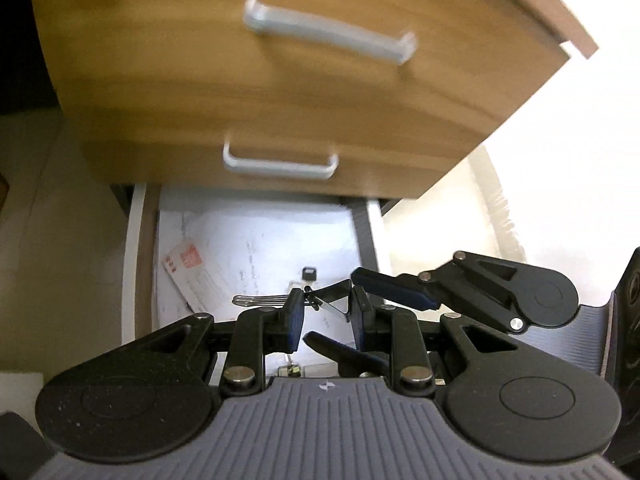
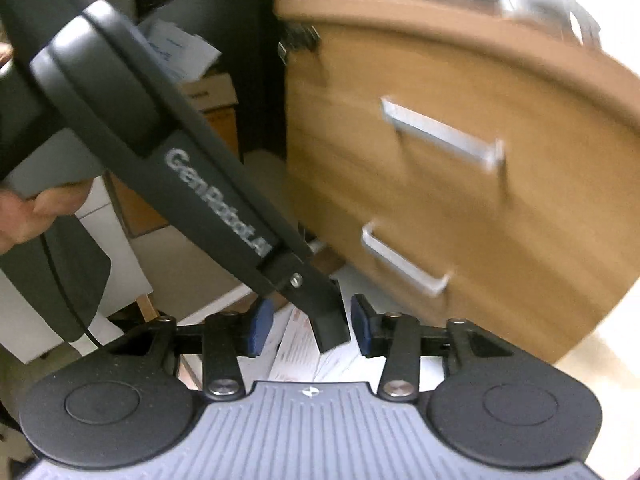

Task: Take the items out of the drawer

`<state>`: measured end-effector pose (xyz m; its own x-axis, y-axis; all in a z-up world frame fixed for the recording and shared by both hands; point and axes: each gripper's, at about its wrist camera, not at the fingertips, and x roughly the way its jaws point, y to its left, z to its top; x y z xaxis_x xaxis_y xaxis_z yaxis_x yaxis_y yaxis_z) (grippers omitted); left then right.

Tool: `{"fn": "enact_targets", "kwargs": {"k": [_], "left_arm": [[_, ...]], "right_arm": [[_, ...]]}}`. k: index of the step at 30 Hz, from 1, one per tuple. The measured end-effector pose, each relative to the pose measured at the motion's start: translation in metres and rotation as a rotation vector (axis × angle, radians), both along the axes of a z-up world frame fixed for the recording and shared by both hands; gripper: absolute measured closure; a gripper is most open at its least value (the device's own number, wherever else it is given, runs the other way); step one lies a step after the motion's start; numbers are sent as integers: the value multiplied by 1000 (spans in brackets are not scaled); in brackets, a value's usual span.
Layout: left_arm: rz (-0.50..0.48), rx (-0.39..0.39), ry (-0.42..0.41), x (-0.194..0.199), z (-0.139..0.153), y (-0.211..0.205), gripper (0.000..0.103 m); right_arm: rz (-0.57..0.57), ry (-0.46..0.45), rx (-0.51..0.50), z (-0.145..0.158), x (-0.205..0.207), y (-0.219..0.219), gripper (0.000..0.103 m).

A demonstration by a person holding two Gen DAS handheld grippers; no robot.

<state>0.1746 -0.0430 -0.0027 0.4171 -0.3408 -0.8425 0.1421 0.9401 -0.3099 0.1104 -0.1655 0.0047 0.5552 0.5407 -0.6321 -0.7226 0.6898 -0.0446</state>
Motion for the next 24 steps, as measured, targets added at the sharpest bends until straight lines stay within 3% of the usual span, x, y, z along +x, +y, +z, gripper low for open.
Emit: {"fn": "enact_targets", "kwargs": {"k": [5, 9, 14, 19, 24], "left_arm": [[-37, 20, -83, -19, 42, -1, 76], [-32, 29, -150, -35, 74, 3, 77], [38, -37, -228, -55, 108, 22, 75], [54, -91, -319, -86, 146, 35, 73], [55, -112, -356, -113, 182, 48, 70]], "right_arm": [[51, -123, -31, 37, -13, 2, 79], [78, -161, -42, 69, -15, 11, 81], [83, -215, -34, 108, -26, 21, 81], [85, -247, -20, 148, -47, 29, 81], [128, -288, -7, 178, -74, 37, 81]]}}
